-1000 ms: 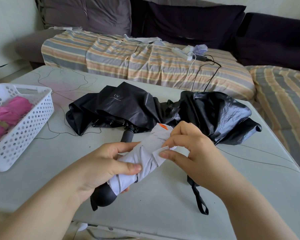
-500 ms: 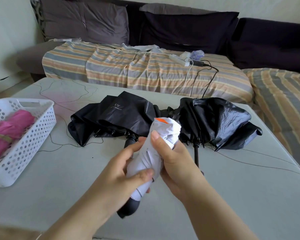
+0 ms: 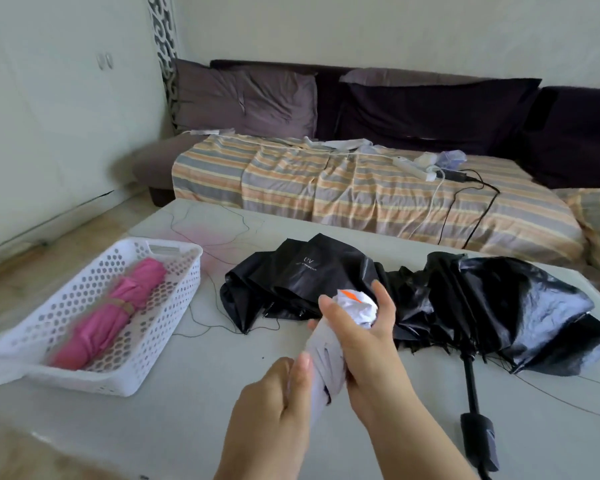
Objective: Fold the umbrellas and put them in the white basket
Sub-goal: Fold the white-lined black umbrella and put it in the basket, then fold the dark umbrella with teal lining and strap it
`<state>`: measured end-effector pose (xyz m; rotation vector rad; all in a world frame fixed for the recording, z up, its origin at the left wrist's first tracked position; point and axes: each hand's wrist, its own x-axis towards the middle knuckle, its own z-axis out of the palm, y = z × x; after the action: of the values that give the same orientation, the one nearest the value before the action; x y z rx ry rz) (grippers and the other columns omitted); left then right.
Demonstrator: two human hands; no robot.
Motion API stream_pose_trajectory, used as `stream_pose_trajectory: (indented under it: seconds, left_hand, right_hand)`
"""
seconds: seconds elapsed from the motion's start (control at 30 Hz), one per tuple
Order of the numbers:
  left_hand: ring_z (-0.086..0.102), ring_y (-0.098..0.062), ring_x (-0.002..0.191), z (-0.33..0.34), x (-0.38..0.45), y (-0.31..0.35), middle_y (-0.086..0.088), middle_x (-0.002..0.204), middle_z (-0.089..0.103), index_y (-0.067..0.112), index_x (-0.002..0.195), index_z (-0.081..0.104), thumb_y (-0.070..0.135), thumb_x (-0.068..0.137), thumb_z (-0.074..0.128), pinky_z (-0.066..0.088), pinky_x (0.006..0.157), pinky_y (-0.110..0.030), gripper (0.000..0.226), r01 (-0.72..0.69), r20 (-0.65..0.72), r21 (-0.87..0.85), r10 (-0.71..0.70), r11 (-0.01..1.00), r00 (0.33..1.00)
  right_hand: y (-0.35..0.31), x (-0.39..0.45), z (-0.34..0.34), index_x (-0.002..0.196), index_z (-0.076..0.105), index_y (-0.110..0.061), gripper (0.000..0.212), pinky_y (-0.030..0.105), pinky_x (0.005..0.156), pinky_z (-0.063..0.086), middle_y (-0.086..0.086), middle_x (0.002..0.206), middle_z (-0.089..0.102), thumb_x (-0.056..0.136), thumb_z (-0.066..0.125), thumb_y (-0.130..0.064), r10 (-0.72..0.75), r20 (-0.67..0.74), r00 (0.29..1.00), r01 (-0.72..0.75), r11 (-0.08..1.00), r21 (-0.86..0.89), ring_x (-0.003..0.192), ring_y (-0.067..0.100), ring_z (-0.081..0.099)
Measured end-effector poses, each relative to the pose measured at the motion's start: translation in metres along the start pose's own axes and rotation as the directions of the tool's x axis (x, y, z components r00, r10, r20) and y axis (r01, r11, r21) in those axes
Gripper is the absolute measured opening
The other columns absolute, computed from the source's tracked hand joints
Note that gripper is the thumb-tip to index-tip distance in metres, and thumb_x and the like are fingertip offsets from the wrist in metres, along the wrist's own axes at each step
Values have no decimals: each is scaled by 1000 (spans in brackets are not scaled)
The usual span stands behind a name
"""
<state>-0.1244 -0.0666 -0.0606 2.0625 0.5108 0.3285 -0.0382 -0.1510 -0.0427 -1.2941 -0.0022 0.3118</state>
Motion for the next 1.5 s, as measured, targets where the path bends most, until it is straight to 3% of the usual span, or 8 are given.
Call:
stream_pose_trajectory:
  seconds: [0.13,0.3,0.47,0.63,0.8,0.97,1.27,1.5]
  left_hand:
    - [44,-9,62,-32,8,-8,7,66,48,32,86,33,74,58,-10,35,55,-18,66,-13,-78,356,43,935,996]
    - [59,-15,82,-91,34,-27,6,82,61,23,98,47,62,90,32,45,74,-28,42,53,-137,387,1,920,991]
    - [53,-23,120,-160,92,-69,-8,129,57,16,136,41,51,96,37,38,100,-32,54,192,-137,248,-162,949,977]
    - [49,-11,77,-179,148,-83,-8,99,56,3,132,40,21,100,40,39,61,-18,36,275,-85,275,-262,921,961]
    - [52,-17,71,-155,177,-118,-5,80,55,8,91,58,25,95,37,45,74,-26,28,321,-32,529,-360,786,933]
    - [58,-18,96,-136,167,-120,-11,104,60,-3,130,48,15,102,29,38,90,-25,38,362,-44,609,-426,706,904]
    - [56,-21,70,-130,168,-59,-10,93,60,2,119,55,12,95,41,43,55,-31,29,99,-226,579,42,810,973]
    - [57,-23,100,-3,105,21,-5,113,58,12,126,53,14,93,51,40,83,-28,33,-236,-52,252,257,938,965]
  right_hand:
    - [0,9,55,89,60,-34,18,50,88,52,12,102,65,80,70,-22,9,29,1000,-8,1000,-17,94,32,65]
    - [13,26,134,97,58,-16,13,39,75,54,10,89,61,87,61,-10,185,206,961,-188,982,-1,81,27,63]
    - [13,46,195,142,32,-28,59,41,100,46,7,140,48,92,55,-50,319,431,844,-302,947,-110,122,27,53]
    - [8,42,179,136,39,-29,45,33,91,46,-2,123,56,97,39,-52,280,389,877,-162,937,-310,107,15,57]
    - [13,50,139,105,59,-24,27,28,80,53,-2,105,66,100,40,-44,264,323,909,-151,930,-334,93,13,64]
    - [15,53,116,101,60,-18,27,26,70,50,4,99,69,101,41,-38,284,303,910,-186,931,-315,79,16,67]
    - [-3,36,47,105,61,-23,18,18,67,51,-4,96,70,101,44,-26,133,181,974,-52,917,-395,84,8,69]
    - [-29,23,-67,107,59,-29,15,8,63,43,-13,90,65,95,53,-23,-159,-91,983,73,797,-599,77,2,59]
